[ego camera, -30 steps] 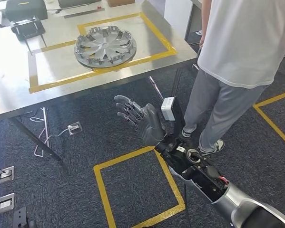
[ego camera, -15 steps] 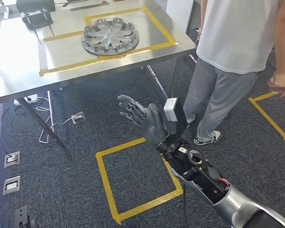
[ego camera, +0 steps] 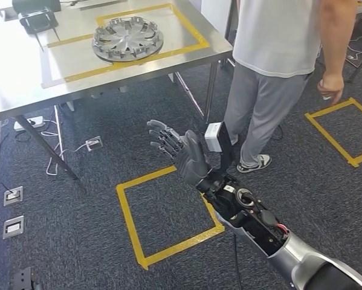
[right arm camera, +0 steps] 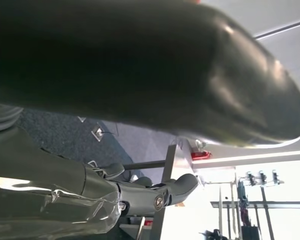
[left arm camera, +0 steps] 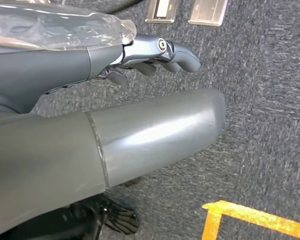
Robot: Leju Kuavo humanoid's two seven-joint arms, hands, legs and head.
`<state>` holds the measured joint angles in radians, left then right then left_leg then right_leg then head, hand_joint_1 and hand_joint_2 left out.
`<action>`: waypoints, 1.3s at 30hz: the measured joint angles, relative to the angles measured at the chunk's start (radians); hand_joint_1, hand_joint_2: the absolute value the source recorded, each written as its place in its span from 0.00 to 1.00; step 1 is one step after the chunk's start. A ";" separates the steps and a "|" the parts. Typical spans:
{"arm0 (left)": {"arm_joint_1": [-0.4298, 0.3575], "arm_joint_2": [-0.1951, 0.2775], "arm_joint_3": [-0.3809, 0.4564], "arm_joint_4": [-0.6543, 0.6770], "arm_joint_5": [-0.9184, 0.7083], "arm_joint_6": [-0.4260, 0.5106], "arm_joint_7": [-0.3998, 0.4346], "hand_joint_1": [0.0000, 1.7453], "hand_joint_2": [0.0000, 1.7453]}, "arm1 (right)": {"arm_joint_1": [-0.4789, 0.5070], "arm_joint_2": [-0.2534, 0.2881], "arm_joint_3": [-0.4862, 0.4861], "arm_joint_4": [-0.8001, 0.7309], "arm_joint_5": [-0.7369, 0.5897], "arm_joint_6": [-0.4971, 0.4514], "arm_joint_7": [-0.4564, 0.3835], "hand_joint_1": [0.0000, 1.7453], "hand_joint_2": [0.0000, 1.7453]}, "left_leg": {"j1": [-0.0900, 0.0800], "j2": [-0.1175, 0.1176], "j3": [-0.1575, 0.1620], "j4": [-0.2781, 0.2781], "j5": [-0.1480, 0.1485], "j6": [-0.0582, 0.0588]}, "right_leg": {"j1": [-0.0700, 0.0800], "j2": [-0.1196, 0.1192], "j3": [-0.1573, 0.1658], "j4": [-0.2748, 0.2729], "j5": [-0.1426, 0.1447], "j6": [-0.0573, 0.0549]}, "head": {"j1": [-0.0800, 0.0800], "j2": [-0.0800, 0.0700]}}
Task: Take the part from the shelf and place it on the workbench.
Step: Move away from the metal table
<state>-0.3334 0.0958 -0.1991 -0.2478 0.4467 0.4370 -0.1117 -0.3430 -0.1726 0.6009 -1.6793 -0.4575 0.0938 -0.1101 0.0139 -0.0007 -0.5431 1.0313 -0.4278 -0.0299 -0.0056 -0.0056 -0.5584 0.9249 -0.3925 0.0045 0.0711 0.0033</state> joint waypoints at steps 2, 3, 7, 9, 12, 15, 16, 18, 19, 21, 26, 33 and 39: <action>-0.001 0.002 0.000 0.000 -0.001 0.001 -0.001 0.00 0.00 | -0.001 0.000 0.000 0.000 0.000 0.000 0.000 0.00 0.00 | -0.004 -0.003 0.047 -0.082 -0.032 0.012 | 0.003 0.000 -0.010 0.005 0.009 0.011 | 0.001 0.000; 0.000 0.002 -0.001 0.000 0.000 0.002 -0.001 0.00 0.00 | 0.000 0.000 0.000 0.000 0.000 -0.001 0.000 0.00 0.00 | -0.002 -0.003 0.048 -0.093 -0.035 0.019 | 0.003 0.000 -0.014 0.007 0.013 0.017 | 0.003 0.000; 0.006 0.002 -0.004 0.000 0.003 0.005 -0.001 0.00 0.00 | 0.003 0.000 -0.002 0.004 0.000 -0.007 -0.001 0.00 0.00 | 0.002 0.006 0.035 -0.101 -0.022 0.049 | -0.002 0.003 -0.076 0.144 -0.078 0.036 | 0.013 0.000; 0.009 0.003 -0.005 0.000 0.005 0.007 -0.001 0.00 0.00 | 0.010 0.000 -0.002 0.006 0.000 -0.010 -0.001 0.00 0.00 | -0.001 0.010 0.025 -0.100 -0.014 0.055 | -0.004 0.002 -0.125 0.286 -0.147 0.042 | 0.017 0.000; 0.016 0.003 -0.006 0.000 0.011 0.011 -0.001 0.00 0.00 | 0.020 0.000 -0.002 0.008 0.000 -0.011 -0.003 0.00 0.00 | -0.004 0.013 0.016 -0.097 -0.006 0.053 | -0.005 0.001 -0.084 0.266 -0.122 0.043 | 0.018 0.000; 0.019 0.004 -0.006 0.000 0.016 0.015 -0.001 0.00 0.00 | 0.019 0.001 -0.003 0.009 0.000 -0.009 -0.007 0.00 0.00 | -0.008 0.017 0.011 -0.091 -0.003 0.044 | 0.001 -0.009 0.034 0.061 -0.057 0.028 | 0.022 0.000; 0.019 0.004 -0.006 0.000 0.019 0.016 -0.001 0.00 0.00 | 0.018 0.001 -0.003 0.010 0.000 -0.006 -0.008 0.00 0.00 | -0.011 0.019 0.006 -0.089 -0.001 0.039 | 0.003 -0.011 0.050 0.028 -0.055 0.022 | 0.022 0.000; 0.020 0.006 -0.006 0.000 0.023 0.018 -0.002 0.00 0.00 | 0.017 0.002 -0.003 0.011 0.000 -0.003 -0.010 0.00 0.00 | -0.013 0.026 -0.002 -0.087 0.005 0.028 | 0.004 -0.007 0.053 0.015 -0.057 0.012 | 0.020 0.000; 0.021 0.007 -0.006 0.000 0.025 0.019 -0.002 0.00 0.00 | 0.018 0.002 -0.004 0.012 0.000 -0.002 -0.010 0.00 0.00 | -0.012 0.027 -0.005 -0.082 0.002 0.023 | 0.002 -0.004 0.050 0.013 -0.052 0.006 | 0.019 0.000; 0.021 0.009 -0.007 0.000 0.029 0.020 -0.002 0.00 0.00 | 0.016 0.003 -0.004 0.013 -0.001 -0.001 -0.010 0.00 0.00 | -0.010 0.020 -0.029 -0.029 -0.033 0.012 | -0.002 -0.001 0.048 0.007 -0.043 -0.006 | 0.014 0.000; 0.031 0.012 -0.007 0.000 0.035 0.023 -0.003 0.00 0.00 | 0.017 0.006 -0.004 0.018 -0.003 0.001 -0.009 0.00 0.00 | -0.004 0.007 -0.155 0.223 -0.128 -0.005 | -0.003 0.013 0.030 0.006 -0.029 -0.015 | 0.005 0.000; 0.032 0.017 -0.007 0.000 0.036 0.023 -0.005 0.00 0.00 | 0.015 0.007 -0.005 0.021 -0.003 0.002 -0.009 0.00 0.00 | -0.002 -0.018 -0.007 -0.082 0.001 0.019 | 0.003 0.041 0.016 0.014 -0.022 0.010 | 0.007 0.000; 0.032 0.016 -0.007 0.000 0.037 0.024 -0.006 0.00 0.00 | 0.016 0.007 -0.005 0.022 -0.003 0.001 -0.009 0.00 0.00 | 0.001 0.010 -0.012 -0.089 0.013 0.049 | -0.004 0.018 -0.091 0.261 -0.161 0.037 | 0.023 0.000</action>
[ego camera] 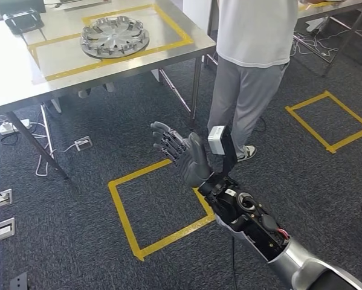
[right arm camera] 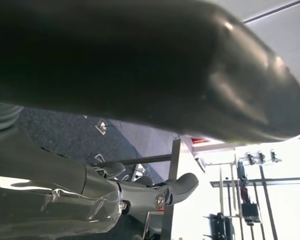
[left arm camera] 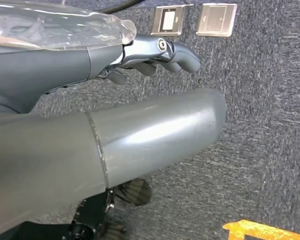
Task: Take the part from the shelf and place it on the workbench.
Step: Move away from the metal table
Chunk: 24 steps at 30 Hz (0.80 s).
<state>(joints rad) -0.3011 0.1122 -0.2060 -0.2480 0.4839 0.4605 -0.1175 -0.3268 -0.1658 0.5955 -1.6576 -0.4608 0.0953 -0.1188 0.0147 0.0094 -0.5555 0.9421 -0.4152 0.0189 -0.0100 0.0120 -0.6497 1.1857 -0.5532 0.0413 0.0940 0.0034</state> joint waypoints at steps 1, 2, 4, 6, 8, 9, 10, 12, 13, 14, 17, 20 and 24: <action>0.001 0.000 0.000 0.000 0.000 0.000 0.000 0.00 0.00 | 0.002 0.000 0.000 0.001 0.000 0.000 0.000 0.00 0.00 | 0.000 0.005 -0.001 0.000 0.000 0.000 | -0.001 -0.002 -0.020 0.051 -0.016 0.002 | 0.001 0.000; 0.001 0.000 0.000 0.000 0.000 0.000 0.000 0.00 0.00 | 0.003 0.000 0.001 0.001 0.000 -0.001 0.000 0.00 0.00 | -0.001 0.009 -0.002 0.001 0.001 0.000 | -0.001 -0.003 -0.023 0.067 -0.014 0.003 | 0.001 0.000; 0.001 -0.001 0.000 0.000 0.001 0.000 0.000 0.00 0.00 | 0.003 0.000 0.000 0.001 0.000 -0.001 0.000 0.00 0.00 | 0.000 0.017 0.000 0.002 0.000 -0.001 | 0.000 -0.011 0.027 -0.025 0.043 0.001 | 0.002 0.000; 0.001 -0.001 0.000 0.000 0.001 0.000 0.000 0.00 0.00 | 0.001 0.000 0.000 0.001 0.000 -0.001 0.000 0.00 0.00 | -0.004 0.024 0.000 0.005 -0.001 -0.007 | 0.003 -0.033 0.098 -0.170 0.097 -0.007 | 0.006 0.000; 0.001 0.000 0.000 0.000 0.003 0.001 0.000 0.00 0.00 | -0.001 0.000 0.000 0.001 0.005 -0.002 0.002 0.00 0.00 | -0.009 0.032 -0.005 0.008 0.000 -0.017 | 0.008 -0.043 0.127 -0.233 0.107 -0.017 | 0.005 0.000; 0.001 0.000 0.000 0.000 0.006 0.002 -0.002 0.00 0.00 | 0.000 0.000 0.001 0.001 0.009 -0.002 0.003 0.00 0.00 | -0.010 0.037 -0.007 0.008 0.003 -0.023 | 0.010 -0.039 0.128 -0.238 0.107 -0.022 | 0.002 0.000; 0.001 0.001 0.000 0.000 0.009 0.003 -0.003 0.00 0.00 | 0.001 0.001 0.001 0.000 0.014 -0.002 0.006 0.00 0.00 | -0.010 0.041 -0.009 0.008 0.003 -0.029 | 0.008 -0.034 0.128 -0.239 0.111 -0.030 | 0.000 0.000; 0.002 0.002 0.000 0.000 0.013 0.004 -0.008 0.00 0.00 | 0.000 0.001 0.001 0.000 0.021 -0.004 0.009 0.00 0.00 | -0.007 0.031 -0.022 0.038 -0.021 -0.041 | 0.006 -0.024 0.126 -0.244 0.119 -0.043 | -0.005 0.000; 0.003 0.002 0.000 0.000 0.015 0.004 -0.010 0.00 0.00 | -0.001 0.002 0.002 0.000 0.023 -0.004 0.010 0.00 0.00 | -0.006 0.020 -0.043 0.085 -0.050 -0.046 | 0.004 -0.020 0.125 -0.247 0.123 -0.049 | -0.008 0.000; 0.006 0.003 0.000 0.000 0.016 0.004 -0.011 0.00 0.00 | -0.001 0.003 0.003 0.000 0.025 -0.004 0.010 0.00 0.00 | -0.005 0.009 -0.073 0.153 -0.086 -0.048 | 0.004 -0.016 0.122 -0.247 0.125 -0.053 | -0.011 0.000; 0.016 0.004 0.000 0.000 0.019 0.004 -0.011 0.00 0.00 | -0.001 0.004 0.005 -0.001 0.029 -0.008 0.017 0.00 0.00 | -0.005 -0.002 -0.152 0.317 -0.140 -0.050 | 0.006 0.002 0.115 -0.246 0.129 -0.058 | -0.015 0.000; 0.019 0.005 0.000 0.000 0.019 0.005 -0.011 0.00 0.00 | -0.001 0.004 0.006 -0.008 0.032 -0.021 0.029 0.00 0.00 | -0.005 -0.014 -0.077 0.167 -0.053 -0.038 | 0.008 0.020 0.116 -0.246 0.131 -0.056 | -0.016 0.000; 0.017 0.009 0.000 0.000 0.019 0.006 -0.012 0.00 0.00 | -0.003 0.004 0.006 -0.020 0.035 -0.029 0.037 0.00 0.00 | -0.009 -0.036 0.002 0.005 -0.006 -0.023 | 0.014 0.041 0.109 -0.244 0.135 -0.042 | -0.015 0.000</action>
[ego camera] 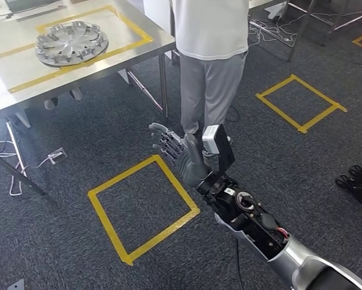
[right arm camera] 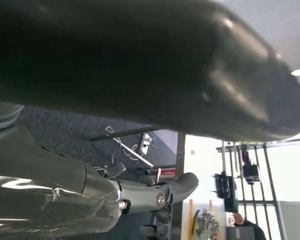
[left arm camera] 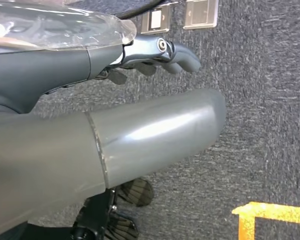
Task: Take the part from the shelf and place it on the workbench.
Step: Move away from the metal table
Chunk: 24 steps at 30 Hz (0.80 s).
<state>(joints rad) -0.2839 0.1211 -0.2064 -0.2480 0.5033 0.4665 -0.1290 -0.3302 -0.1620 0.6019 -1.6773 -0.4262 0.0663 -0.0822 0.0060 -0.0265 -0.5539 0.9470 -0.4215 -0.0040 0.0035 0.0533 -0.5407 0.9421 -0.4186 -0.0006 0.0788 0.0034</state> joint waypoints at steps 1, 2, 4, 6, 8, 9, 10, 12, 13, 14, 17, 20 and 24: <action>0.000 0.000 0.000 0.000 0.000 0.000 0.000 0.00 0.00 | 0.000 0.000 0.000 -0.001 0.000 -0.001 0.001 0.00 0.00 | 0.000 0.004 0.000 -0.001 0.002 0.003 | -0.001 0.004 -0.001 -0.001 0.001 0.005 | 0.001 0.000; 0.000 -0.001 0.000 0.000 0.000 0.000 0.000 0.00 0.00 | 0.000 0.000 0.000 -0.003 0.000 -0.001 0.001 0.00 0.00 | 0.002 0.008 0.000 -0.003 0.004 0.006 | -0.003 0.005 -0.004 0.000 -0.002 0.010 | 0.001 0.000; -0.002 -0.003 -0.001 0.000 0.000 0.000 0.000 0.00 0.00 | -0.002 0.000 0.000 -0.008 0.000 -0.002 0.001 0.00 0.00 | 0.008 0.020 0.002 -0.009 0.008 0.016 | -0.004 -0.012 -0.031 0.055 -0.042 0.021 | 0.006 0.000; -0.001 -0.004 -0.001 0.000 0.000 0.000 0.000 0.00 0.00 | -0.004 0.000 0.000 -0.010 0.000 -0.002 0.002 0.00 0.00 | 0.009 0.032 0.002 -0.011 0.009 0.022 | -0.008 -0.036 -0.090 0.193 -0.113 0.030 | 0.014 0.000; 0.001 -0.004 -0.002 0.000 0.001 0.000 0.000 0.00 0.00 | 0.000 0.000 0.001 -0.010 0.000 -0.003 0.002 0.00 0.00 | 0.009 0.044 0.001 -0.010 0.009 0.022 | -0.013 -0.043 -0.142 0.311 -0.152 0.037 | 0.016 0.000; 0.001 -0.004 -0.002 0.000 0.001 0.000 0.000 0.00 0.00 | 0.001 0.000 0.001 -0.010 0.000 -0.003 0.002 0.00 0.00 | 0.010 0.048 0.001 -0.010 0.008 0.022 | -0.015 -0.045 -0.144 0.317 -0.144 0.039 | 0.016 0.000; 0.001 -0.005 -0.002 0.000 0.001 0.000 0.000 0.00 0.00 | 0.002 0.000 0.001 -0.011 0.000 -0.003 0.002 0.00 0.00 | 0.011 0.053 0.002 -0.009 0.007 0.020 | -0.018 -0.048 -0.126 0.282 -0.118 0.040 | 0.017 0.000; 0.001 -0.006 -0.002 0.000 0.001 0.000 0.000 0.00 0.00 | 0.001 0.000 0.000 -0.013 0.000 -0.004 0.002 0.00 0.00 | 0.012 0.061 0.004 -0.005 0.003 0.014 | -0.020 -0.066 -0.053 0.134 -0.048 0.042 | 0.020 0.000; 0.001 -0.006 -0.002 0.000 0.001 0.000 0.000 0.00 0.00 | 0.000 0.000 0.000 -0.014 0.000 -0.005 0.002 0.00 0.00 | 0.010 0.065 0.003 -0.001 0.001 0.009 | -0.018 -0.078 -0.022 0.070 -0.028 0.039 | 0.022 0.000; 0.001 -0.006 -0.002 0.000 0.002 0.000 -0.001 0.00 0.00 | 0.000 0.000 0.000 -0.016 0.001 -0.007 0.003 0.00 0.00 | 0.008 0.069 0.001 0.002 0.000 0.003 | -0.016 -0.087 -0.003 0.030 -0.020 0.035 | 0.022 0.000; 0.001 -0.005 -0.002 0.000 0.007 0.000 -0.002 0.00 0.00 | 0.004 0.000 0.001 -0.021 0.004 -0.014 0.007 0.00 0.00 | 0.004 0.084 -0.002 0.003 0.002 -0.012 | -0.011 -0.079 0.004 0.014 -0.018 0.016 | 0.013 0.000; 0.001 -0.006 -0.002 0.000 0.013 0.000 -0.006 0.00 0.00 | 0.004 -0.001 0.001 -0.028 0.010 -0.020 0.009 0.00 0.00 | 0.010 0.063 -0.029 0.070 -0.045 -0.026 | -0.013 -0.063 0.002 0.007 -0.008 -0.003 | 0.006 0.000; 0.010 -0.006 -0.002 0.000 0.019 0.000 -0.013 0.00 0.00 | 0.004 -0.001 0.004 -0.032 0.019 -0.033 0.015 0.00 0.00 | 0.010 0.034 -0.148 0.314 -0.143 -0.028 | -0.009 -0.038 -0.007 0.007 -0.003 -0.014 | -0.002 0.000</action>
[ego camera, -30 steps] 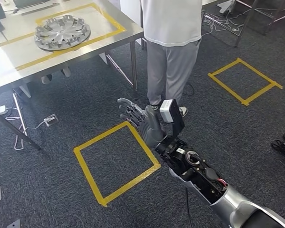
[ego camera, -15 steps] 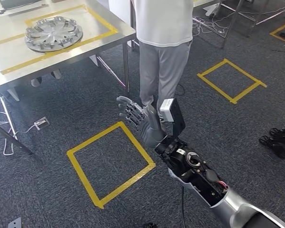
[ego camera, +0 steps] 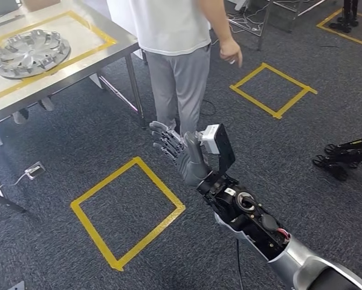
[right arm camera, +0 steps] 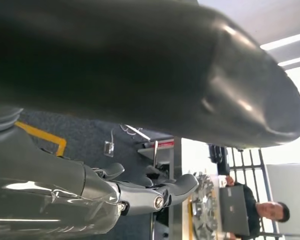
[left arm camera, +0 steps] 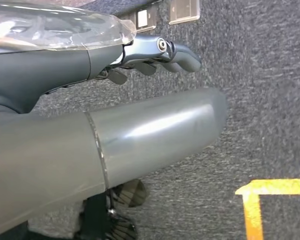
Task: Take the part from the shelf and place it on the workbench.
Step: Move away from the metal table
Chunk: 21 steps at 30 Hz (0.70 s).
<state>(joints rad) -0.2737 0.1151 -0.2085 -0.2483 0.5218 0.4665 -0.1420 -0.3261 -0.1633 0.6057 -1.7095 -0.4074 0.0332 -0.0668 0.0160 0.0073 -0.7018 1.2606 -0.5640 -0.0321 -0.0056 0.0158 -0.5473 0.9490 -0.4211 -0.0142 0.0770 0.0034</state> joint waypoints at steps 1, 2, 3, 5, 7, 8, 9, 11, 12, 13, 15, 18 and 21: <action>0.003 -0.001 0.000 0.000 0.000 0.000 -0.001 0.00 0.00 | 0.000 0.000 0.001 0.000 0.002 -0.004 0.003 0.00 0.00 | 0.000 -0.001 0.002 -0.006 0.015 0.004 | 0.002 0.008 -0.001 0.000 0.001 -0.001 | 0.000 0.000; 0.005 -0.001 0.000 0.000 0.000 0.000 -0.002 0.00 0.00 | 0.000 0.000 0.001 -0.002 0.004 -0.008 0.005 0.00 0.00 | -0.001 -0.003 0.024 -0.053 0.046 0.009 | 0.004 0.016 -0.001 0.000 0.002 -0.001 | 0.000 0.000; 0.005 -0.001 0.000 0.000 0.000 0.000 -0.003 0.00 0.00 | 0.001 0.000 0.002 -0.004 0.006 -0.013 0.008 0.00 0.00 | -0.002 -0.009 0.061 -0.128 0.084 0.017 | 0.005 0.024 0.000 0.000 0.002 0.000 | 0.000 0.000; 0.004 0.000 0.000 0.000 0.000 0.000 -0.004 0.00 0.00 | 0.001 0.000 0.002 -0.012 0.009 -0.021 0.012 0.00 0.00 | -0.006 -0.025 0.129 -0.264 0.130 0.029 | 0.009 0.038 -0.002 0.002 0.004 0.004 | 0.000 0.000; 0.003 0.001 -0.002 0.000 0.000 0.000 -0.004 0.00 0.00 | 0.004 0.000 0.003 -0.019 0.012 -0.027 0.014 0.00 0.00 | -0.011 -0.030 0.149 -0.307 0.135 0.033 | 0.008 0.047 -0.006 0.001 0.006 0.013 | 0.001 0.000; 0.002 0.001 -0.003 0.000 0.000 0.000 -0.004 0.00 0.00 | 0.005 0.000 0.003 -0.022 0.013 -0.030 0.015 0.00 0.00 | -0.011 -0.024 0.149 -0.310 0.138 0.034 | 0.007 0.051 -0.007 0.000 0.008 0.018 | 0.001 0.000; 0.001 0.000 -0.004 0.000 0.000 0.000 -0.004 0.00 0.00 | 0.008 0.000 0.003 -0.024 0.014 -0.033 0.015 0.00 0.00 | -0.009 -0.019 0.151 -0.314 0.140 0.038 | 0.006 0.048 -0.011 0.003 0.004 0.024 | 0.001 0.000; -0.001 -0.001 -0.005 0.000 0.000 0.000 -0.004 0.00 0.00 | 0.008 0.000 0.003 -0.029 0.018 -0.038 0.015 0.00 0.00 | -0.004 -0.009 0.154 -0.323 0.146 0.046 | 0.006 0.028 -0.032 0.048 -0.028 0.036 | 0.006 0.000; -0.001 -0.001 -0.006 0.000 0.000 0.000 -0.004 0.00 0.00 | 0.009 0.000 0.003 -0.030 0.019 -0.041 0.015 0.00 0.00 | -0.003 -0.003 0.155 -0.324 0.146 0.049 | 0.004 0.014 -0.059 0.106 -0.062 0.041 | 0.010 0.000; -0.001 -0.001 -0.006 0.000 0.000 0.000 -0.004 0.00 0.00 | 0.010 0.000 0.004 -0.031 0.019 -0.043 0.015 0.00 0.00 | -0.003 0.002 0.155 -0.324 0.146 0.051 | 0.002 0.004 -0.091 0.179 -0.098 0.046 | 0.014 0.000; 0.000 -0.001 -0.008 0.000 0.004 0.000 -0.004 0.00 0.00 | 0.014 0.000 0.005 -0.031 0.020 -0.044 0.013 0.00 0.00 | -0.003 0.014 0.154 -0.323 0.145 0.052 | -0.004 -0.005 -0.147 0.306 -0.144 0.054 | 0.018 0.000; 0.001 -0.002 -0.008 0.000 0.012 0.000 -0.004 0.00 0.00 | 0.015 0.000 0.006 -0.031 0.020 -0.042 0.004 0.00 0.00 | -0.001 0.027 0.158 -0.321 0.141 0.047 | -0.010 -0.018 -0.097 0.212 -0.073 0.057 | 0.020 0.000; 0.001 -0.001 -0.008 0.000 0.014 0.000 -0.004 0.00 0.00 | 0.012 -0.001 0.005 -0.030 0.020 -0.040 0.001 0.00 0.00 | -0.005 0.037 0.159 -0.314 0.135 0.033 | -0.005 -0.050 0.001 0.021 -0.012 0.046 | 0.022 0.000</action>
<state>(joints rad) -0.2731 0.1143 -0.2163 -0.2486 0.5356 0.4665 -0.1465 -0.3138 -0.1638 0.6107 -1.7399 -0.3872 -0.0069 -0.0658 0.0108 0.0445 -0.5425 0.9464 -0.4287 0.0010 -0.0103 -0.0344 -0.5466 0.9700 -0.4327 0.0323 0.0991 0.0034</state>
